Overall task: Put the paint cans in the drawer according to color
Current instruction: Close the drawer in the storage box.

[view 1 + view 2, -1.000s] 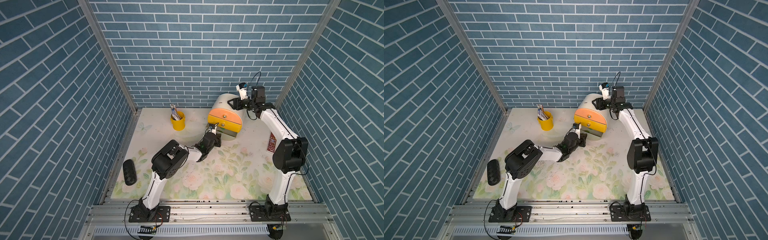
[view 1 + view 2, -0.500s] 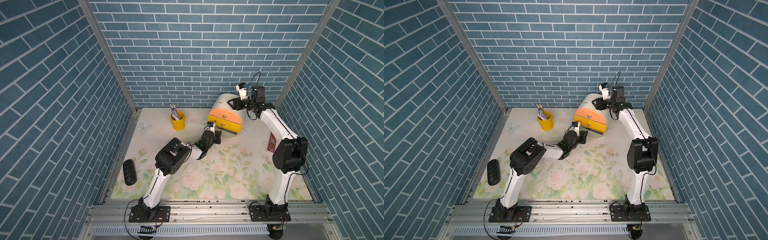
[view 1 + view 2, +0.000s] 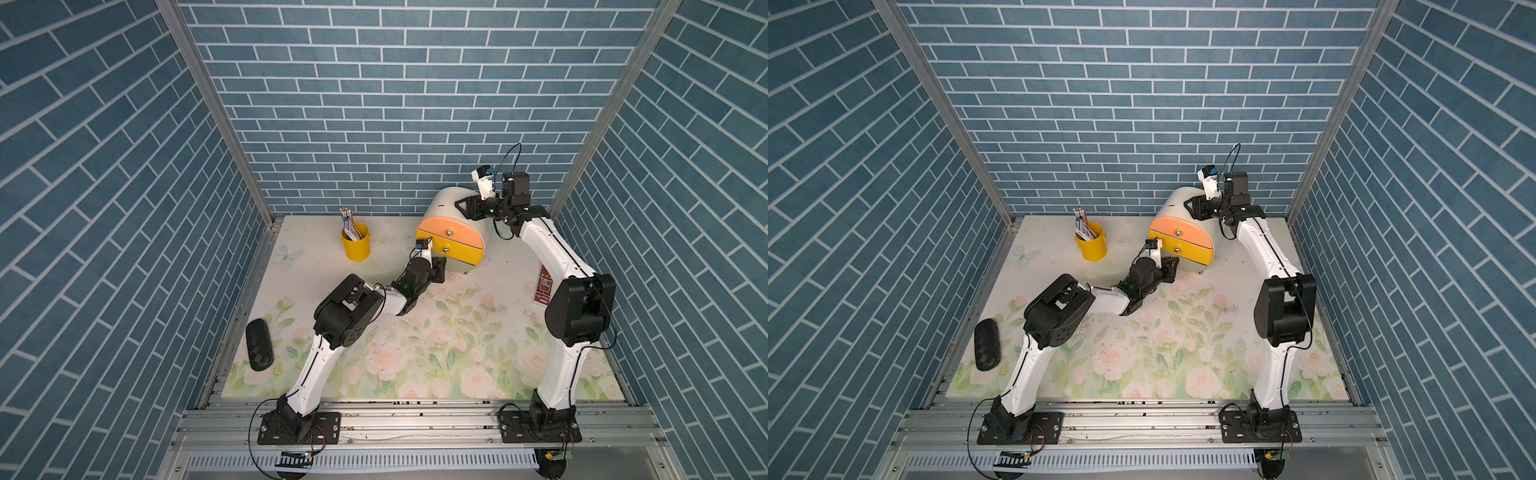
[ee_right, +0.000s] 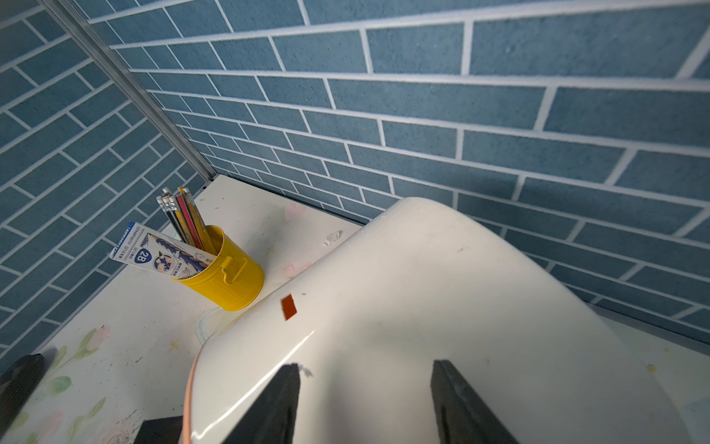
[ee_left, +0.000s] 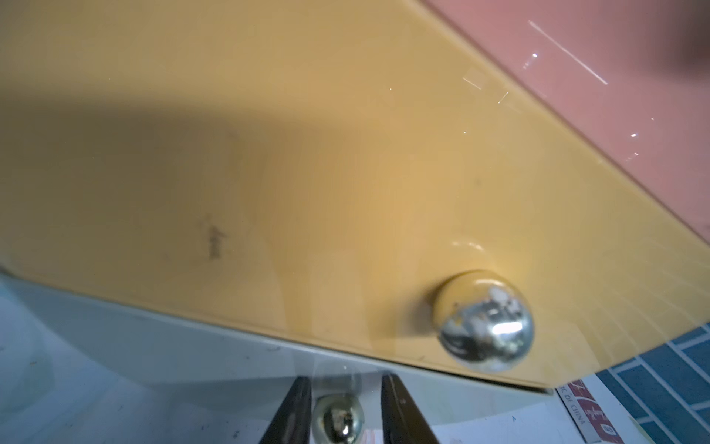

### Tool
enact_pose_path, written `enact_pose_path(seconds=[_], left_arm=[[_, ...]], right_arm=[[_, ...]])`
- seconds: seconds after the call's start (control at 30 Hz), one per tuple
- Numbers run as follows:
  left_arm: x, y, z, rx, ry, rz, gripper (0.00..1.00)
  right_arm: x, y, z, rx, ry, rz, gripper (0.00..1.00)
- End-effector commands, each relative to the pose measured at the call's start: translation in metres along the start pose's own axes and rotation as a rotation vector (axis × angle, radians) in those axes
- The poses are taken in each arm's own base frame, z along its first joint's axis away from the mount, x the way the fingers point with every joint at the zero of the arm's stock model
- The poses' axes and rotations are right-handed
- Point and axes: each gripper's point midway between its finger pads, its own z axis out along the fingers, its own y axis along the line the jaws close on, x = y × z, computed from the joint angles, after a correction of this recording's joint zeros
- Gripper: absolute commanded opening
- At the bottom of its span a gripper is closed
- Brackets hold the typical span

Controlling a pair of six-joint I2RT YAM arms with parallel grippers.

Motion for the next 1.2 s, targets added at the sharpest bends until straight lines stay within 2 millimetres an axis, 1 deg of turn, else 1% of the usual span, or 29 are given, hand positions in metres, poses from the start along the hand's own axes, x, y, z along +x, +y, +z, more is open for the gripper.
enact_pose_path(seconds=[0.0, 0.27, 0.37, 0.5, 0.6, 0.73, 0.8, 0.9, 0.97, 1.0, 1.07, 1.1, 1.17], left_arm=[[-0.002, 0.002, 0.007, 0.01, -0.015, -0.004, 0.35], [0.0, 0.004, 0.009, 0.012, -0.012, -0.012, 0.36], [-0.003, 0.002, 0.008, 0.013, -0.016, -0.008, 0.36], [-0.015, -0.004, -0.004, 0.022, -0.029, 0.021, 0.39], [-0.028, -0.008, -0.018, 0.007, -0.037, 0.06, 0.46], [-0.052, -0.007, -0.051, -0.035, -0.077, 0.102, 0.54], [-0.065, -0.006, -0.07, -0.061, -0.098, 0.123, 0.58], [-0.087, 0.001, -0.103, -0.126, -0.128, 0.155, 0.66], [-0.105, 0.012, -0.127, -0.191, -0.155, 0.167, 0.72], [-0.111, 0.019, -0.136, -0.229, -0.163, 0.169, 0.76], [-0.128, 0.037, -0.154, -0.324, -0.174, 0.177, 0.87], [-0.134, 0.045, -0.161, -0.364, -0.174, 0.181, 0.91], [-0.151, 0.063, -0.18, -0.447, -0.193, 0.184, 0.98]], right_arm=[[0.035, -0.002, 0.017, -0.02, 0.094, 0.028, 0.59], [0.035, 0.0, 0.016, -0.022, 0.092, 0.029, 0.59], [0.035, 0.0, 0.016, -0.021, 0.089, 0.028, 0.59], [0.029, -0.003, 0.011, 0.001, 0.076, 0.013, 0.6], [0.019, -0.004, 0.003, 0.032, 0.054, -0.005, 0.64], [0.002, -0.003, -0.015, 0.078, 0.015, -0.025, 0.72], [-0.007, 0.0, -0.028, 0.095, -0.017, -0.035, 0.73], [-0.017, 0.008, -0.054, 0.124, -0.07, -0.05, 0.75], [-0.018, 0.012, -0.074, 0.162, -0.111, -0.052, 0.77], [-0.018, 0.012, -0.083, 0.183, -0.131, -0.049, 0.79], [-0.01, 0.014, -0.105, 0.23, -0.176, -0.044, 0.83], [-0.005, 0.015, -0.113, 0.248, -0.197, -0.043, 0.86], [0.003, 0.018, -0.136, 0.289, -0.262, -0.052, 0.89]])
